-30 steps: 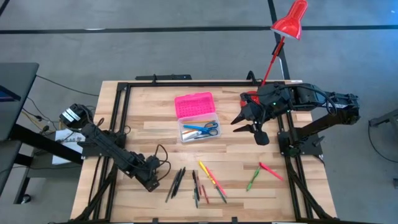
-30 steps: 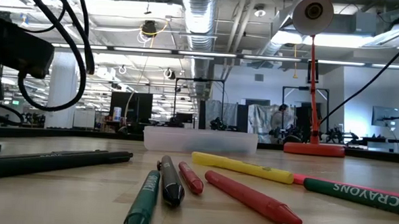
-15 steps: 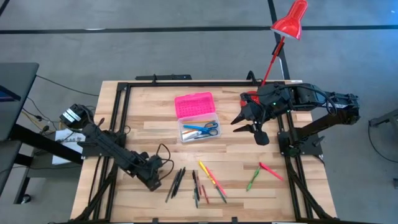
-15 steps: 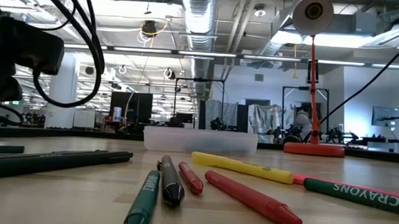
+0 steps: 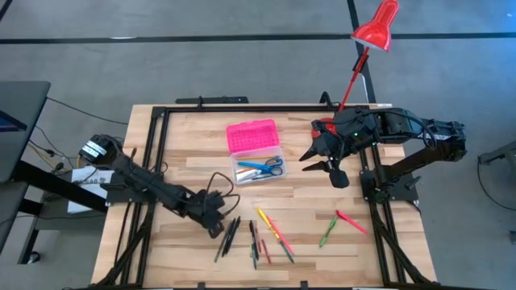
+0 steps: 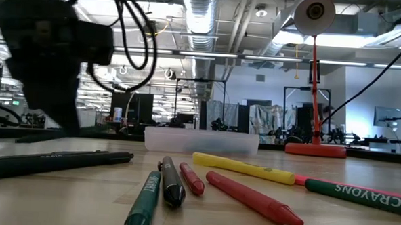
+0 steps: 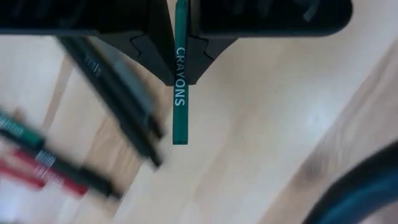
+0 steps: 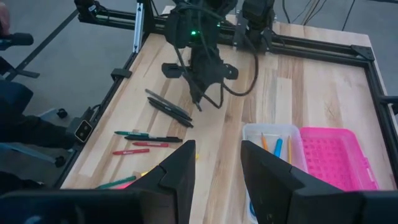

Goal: Pick & place school supplies into a supply box
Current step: Put the green crayon into the pink supply box, then put the green pen into the pink supply box

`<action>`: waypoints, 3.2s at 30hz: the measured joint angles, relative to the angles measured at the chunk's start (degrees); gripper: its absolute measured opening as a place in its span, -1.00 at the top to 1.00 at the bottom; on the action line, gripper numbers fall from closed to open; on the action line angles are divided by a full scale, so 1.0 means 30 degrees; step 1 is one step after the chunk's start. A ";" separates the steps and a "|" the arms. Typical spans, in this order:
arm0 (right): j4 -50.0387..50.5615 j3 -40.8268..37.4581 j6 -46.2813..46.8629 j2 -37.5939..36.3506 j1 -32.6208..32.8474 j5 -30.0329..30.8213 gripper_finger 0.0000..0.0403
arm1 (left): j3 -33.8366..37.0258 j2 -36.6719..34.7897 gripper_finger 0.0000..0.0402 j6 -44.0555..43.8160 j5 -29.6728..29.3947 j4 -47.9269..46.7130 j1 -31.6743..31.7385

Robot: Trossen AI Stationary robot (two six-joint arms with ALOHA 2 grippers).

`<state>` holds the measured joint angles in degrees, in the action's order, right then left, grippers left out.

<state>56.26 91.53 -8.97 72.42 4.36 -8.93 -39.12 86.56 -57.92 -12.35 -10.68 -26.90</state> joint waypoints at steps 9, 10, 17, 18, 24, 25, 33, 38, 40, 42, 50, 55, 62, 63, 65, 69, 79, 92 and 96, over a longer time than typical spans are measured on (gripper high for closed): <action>0.0004 0.0000 0.0190 0.0000 0.0000 -0.0003 0.40 | -0.0692 -0.0024 0.96 0.3278 -0.1151 0.1731 0.2686; 0.0004 0.0000 0.0317 0.0000 0.0000 0.0000 0.40 | -0.0926 -0.0031 0.96 0.3904 -0.1204 0.1734 0.3066; -0.0036 -0.0027 0.0976 0.0000 0.0000 0.0041 0.40 | -0.2603 -0.0041 0.96 0.8171 -0.1180 0.1666 0.6189; -0.0175 -0.0144 0.1108 0.0000 0.0000 0.0102 0.40 | -0.2797 -0.0041 0.96 0.8738 -0.1108 0.1670 0.6661; -0.1306 -0.1861 0.2169 0.0007 0.0000 0.0153 0.40 | -0.3628 -0.0041 0.96 1.1687 0.0199 0.1670 0.9363; -0.1513 -0.2277 0.2416 0.0007 0.0000 0.0157 0.40 | -0.3697 -0.0041 0.96 1.2094 0.0430 0.1656 0.9760; -0.5007 -0.5497 0.4987 0.0022 0.0414 0.0087 0.40 | -0.3946 -0.0048 0.96 1.4701 0.1804 0.1642 1.2363; -0.7205 -0.6142 0.5362 0.0022 0.1167 0.0080 0.40 | -0.3946 -0.0048 0.96 1.6009 0.2196 0.1663 1.3396; -0.7778 -0.6135 0.5362 0.0015 0.1354 0.0179 0.40 | -0.3946 -0.0048 0.96 1.6488 0.2268 0.1697 1.3727; -0.8143 -0.6135 0.5373 0.0015 0.1453 0.0523 0.40 | -0.3946 -0.0048 0.96 1.6980 0.2577 0.1786 1.4084; -0.9023 -0.6135 0.5880 0.0015 0.1377 0.1495 0.40 | -0.3946 -0.0048 0.96 1.8166 0.3026 0.2281 1.5006; -0.9083 -0.6135 0.6095 0.0015 0.1382 0.1978 0.40 | -0.3942 0.0412 0.96 1.8834 0.3049 0.2700 1.5198; -0.8984 -0.6120 0.6390 0.0015 0.1407 0.2025 0.40 | -0.4249 0.2715 0.96 1.9389 0.4319 0.3549 1.4924; -0.8975 -0.6120 0.6443 0.0015 0.1421 0.2025 0.40 | -0.4318 0.2861 0.96 1.9571 0.4246 0.3440 1.4820; -0.8889 -0.6120 0.6523 0.0015 0.1421 0.2025 0.40 | -0.4600 0.3200 0.96 1.9983 0.4042 0.3395 1.4596; -0.8875 -0.6120 0.6543 0.0015 0.1421 0.2025 0.40 | -0.5078 0.3390 0.96 2.0115 0.3955 0.2774 1.4472; -0.8768 -0.6120 0.6051 0.0015 0.1201 0.2014 0.40 | -0.5469 0.3383 0.86 2.0162 0.3383 -0.1161 1.4574; -0.7567 -0.6105 0.7023 0.0008 0.0764 0.2011 0.40 | -0.5590 0.3266 0.37 1.8819 0.3682 -0.1267 1.4581; -0.3221 -0.6105 0.9136 0.0007 0.1003 0.2630 0.40 | -0.6775 0.3230 0.36 1.8719 0.4909 -0.1740 1.4396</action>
<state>46.60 73.21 18.44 72.44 7.37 -1.04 -59.45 96.25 -1.76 2.38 -15.90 16.28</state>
